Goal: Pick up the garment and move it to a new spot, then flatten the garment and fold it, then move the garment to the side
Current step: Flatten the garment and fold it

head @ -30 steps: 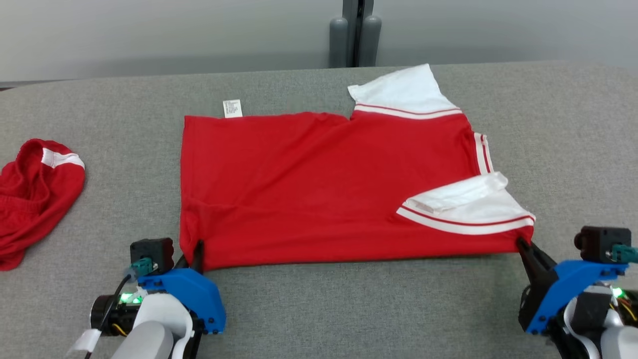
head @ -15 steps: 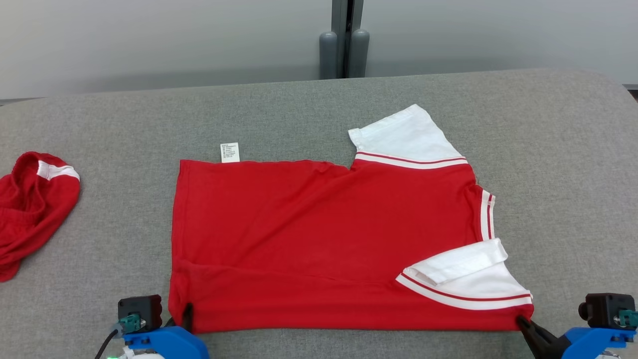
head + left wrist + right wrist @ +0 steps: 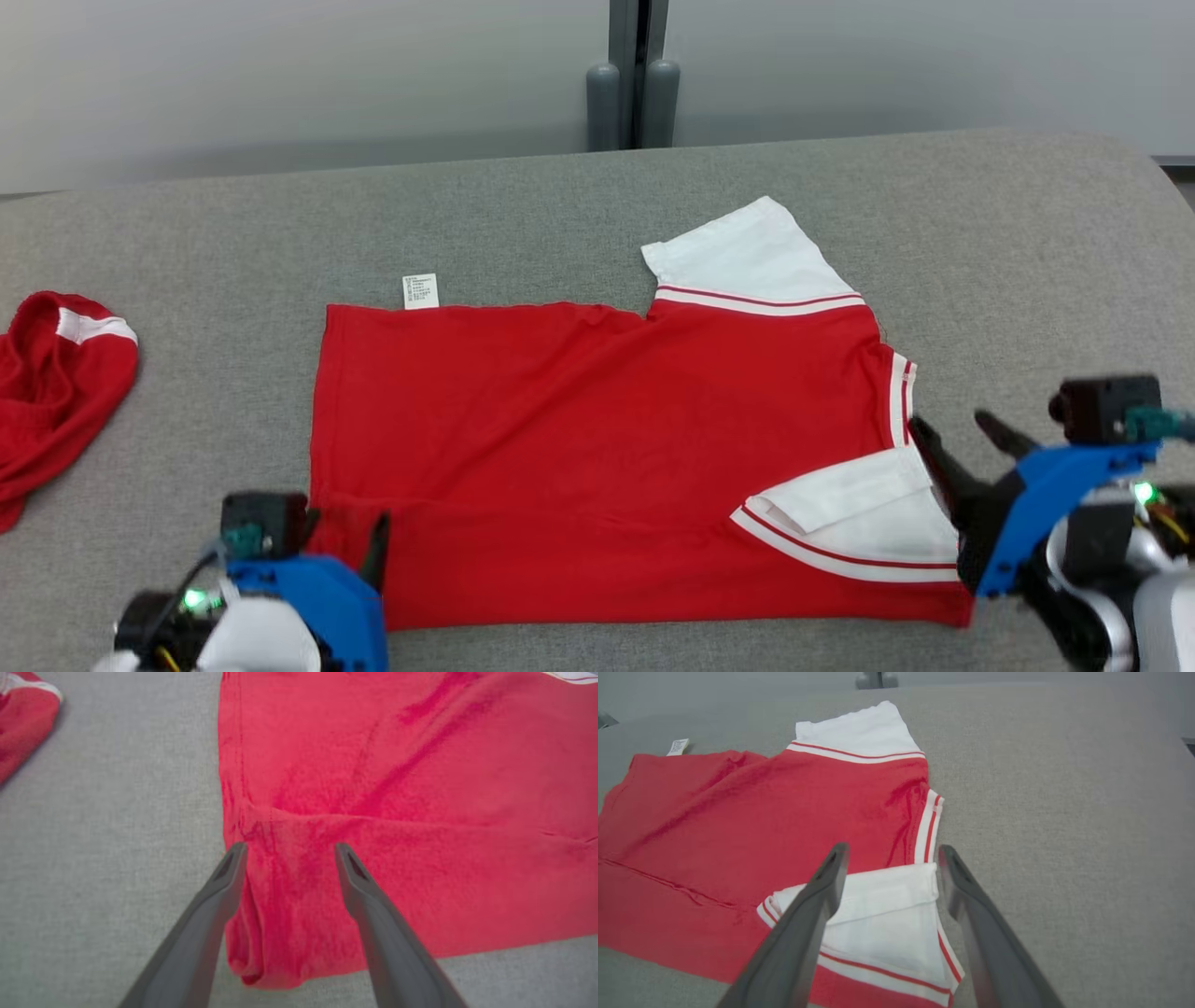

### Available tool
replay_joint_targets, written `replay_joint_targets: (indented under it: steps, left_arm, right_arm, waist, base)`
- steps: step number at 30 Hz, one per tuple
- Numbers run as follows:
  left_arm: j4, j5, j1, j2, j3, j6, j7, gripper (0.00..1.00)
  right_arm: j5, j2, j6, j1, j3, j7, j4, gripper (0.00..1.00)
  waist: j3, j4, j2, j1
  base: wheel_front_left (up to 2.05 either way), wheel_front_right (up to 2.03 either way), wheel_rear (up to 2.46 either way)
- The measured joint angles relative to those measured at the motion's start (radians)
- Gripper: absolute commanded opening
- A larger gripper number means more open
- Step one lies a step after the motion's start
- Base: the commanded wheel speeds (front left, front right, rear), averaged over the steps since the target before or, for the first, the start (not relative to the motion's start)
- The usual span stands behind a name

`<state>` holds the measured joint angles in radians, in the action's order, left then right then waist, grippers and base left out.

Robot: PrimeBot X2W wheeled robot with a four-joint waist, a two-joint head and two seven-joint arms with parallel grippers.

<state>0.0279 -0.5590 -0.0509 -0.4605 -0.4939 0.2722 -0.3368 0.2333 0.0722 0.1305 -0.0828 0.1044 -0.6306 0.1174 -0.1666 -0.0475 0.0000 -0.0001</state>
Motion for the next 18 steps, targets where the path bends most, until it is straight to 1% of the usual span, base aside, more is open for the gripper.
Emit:
replay_joint_targets:
  steps: [3, 4, 7, 10, 12, 16, 18]
  left_arm:
    - [0.012, 0.007, -0.117, -0.042, -0.008, -0.076, -0.048, 1.0]
    - [0.02, -0.008, -0.146, -0.046, -0.006, -0.105, -0.062, 1.0]
    - [0.064, -0.028, -0.267, -0.07, 0.004, -0.168, -0.111, 1.0]
    - [0.116, -0.045, -0.392, -0.095, 0.031, -0.21, -0.147, 1.0]
    - [0.152, -0.061, -0.453, -0.102, 0.047, -0.229, -0.173, 1.0]
    - [0.222, -0.1, -0.55, -0.124, 0.085, -0.256, -0.212, 1.0]
    - [0.249, -0.101, -0.59, -0.142, 0.089, -0.27, -0.233, 1.0]
  right_arm:
    - [0.017, 0.054, 0.0, -0.147, -0.059, -0.028, -0.043, 1.0]
    - [0.025, 0.068, 0.0, -0.195, -0.077, -0.035, -0.067, 1.0]
    - [0.053, 0.085, 0.0, -0.352, -0.14, -0.042, -0.143, 1.0]
    - [0.074, 0.095, 0.0, -0.5, -0.207, -0.041, -0.233, 1.0]
    - [0.089, 0.097, 0.0, -0.587, -0.247, -0.035, -0.302, 1.0]
    - [0.115, 0.098, 0.0, -0.738, -0.303, 0.0, -0.435, 1.0]
    - [0.124, 0.103, 0.0, -0.8, -0.327, 0.024, -0.492, 1.0]
  waist:
    - [-0.022, -0.007, 0.0001, 0.0002]
    - [-0.031, -0.01, 0.0002, 0.0002]
    - [-0.066, -0.019, 0.0001, 0.0002]
    - [-0.115, -0.032, 0.0001, 0.0003]
    - [-0.15, -0.042, 0.0003, 0.0004]
    - [-0.221, -0.06, 0.0003, 0.0004]
    - [-0.255, -0.065, 0.0003, 0.0003]
  base:
    - [0.0, 0.0, 0.0]
    - [0.0, 0.0, 0.0]
    - [0.0, 0.0, 0.0]
    - [0.0, 0.0, 0.0]
    - [0.0, 0.0, 0.0]
    - [0.0, 0.0, 0.0]
    - [0.0, 0.0, 0.0]
